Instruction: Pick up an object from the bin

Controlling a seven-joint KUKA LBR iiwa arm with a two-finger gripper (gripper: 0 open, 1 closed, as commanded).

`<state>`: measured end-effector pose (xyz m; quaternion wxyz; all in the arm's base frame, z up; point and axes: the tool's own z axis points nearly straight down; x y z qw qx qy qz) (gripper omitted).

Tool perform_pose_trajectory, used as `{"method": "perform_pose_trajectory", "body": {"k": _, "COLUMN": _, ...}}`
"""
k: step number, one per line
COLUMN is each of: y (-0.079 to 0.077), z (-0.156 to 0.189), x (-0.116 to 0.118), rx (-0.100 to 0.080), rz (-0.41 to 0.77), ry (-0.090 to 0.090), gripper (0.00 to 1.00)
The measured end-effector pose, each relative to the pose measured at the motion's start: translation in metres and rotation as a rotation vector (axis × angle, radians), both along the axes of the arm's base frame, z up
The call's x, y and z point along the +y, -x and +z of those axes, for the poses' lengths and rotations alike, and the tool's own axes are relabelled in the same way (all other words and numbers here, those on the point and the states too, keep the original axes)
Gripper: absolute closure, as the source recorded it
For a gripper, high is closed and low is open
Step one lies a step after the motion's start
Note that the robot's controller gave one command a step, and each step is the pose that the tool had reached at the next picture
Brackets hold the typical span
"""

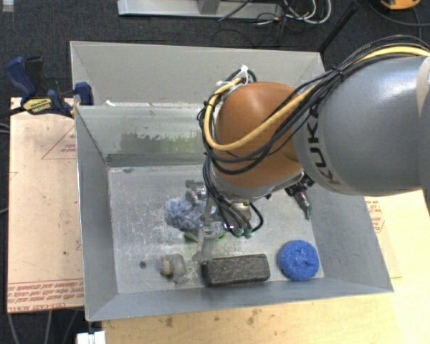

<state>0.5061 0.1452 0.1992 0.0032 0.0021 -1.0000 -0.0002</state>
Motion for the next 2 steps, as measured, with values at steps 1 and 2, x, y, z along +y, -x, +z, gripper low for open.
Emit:
{"method": "perform_pose_trajectory", "body": {"k": 1, "y": -0.002, "z": 0.004, "x": -0.001, "rx": -0.007, "rz": -0.004, "ry": -0.001, "gripper": 0.0}}
{"method": "perform_pose_trajectory", "body": {"k": 2, "y": -0.034, "z": -0.014, "x": -0.037, "rx": -0.011, "rz": 0.044, "ry": -0.002, "gripper": 0.0}}
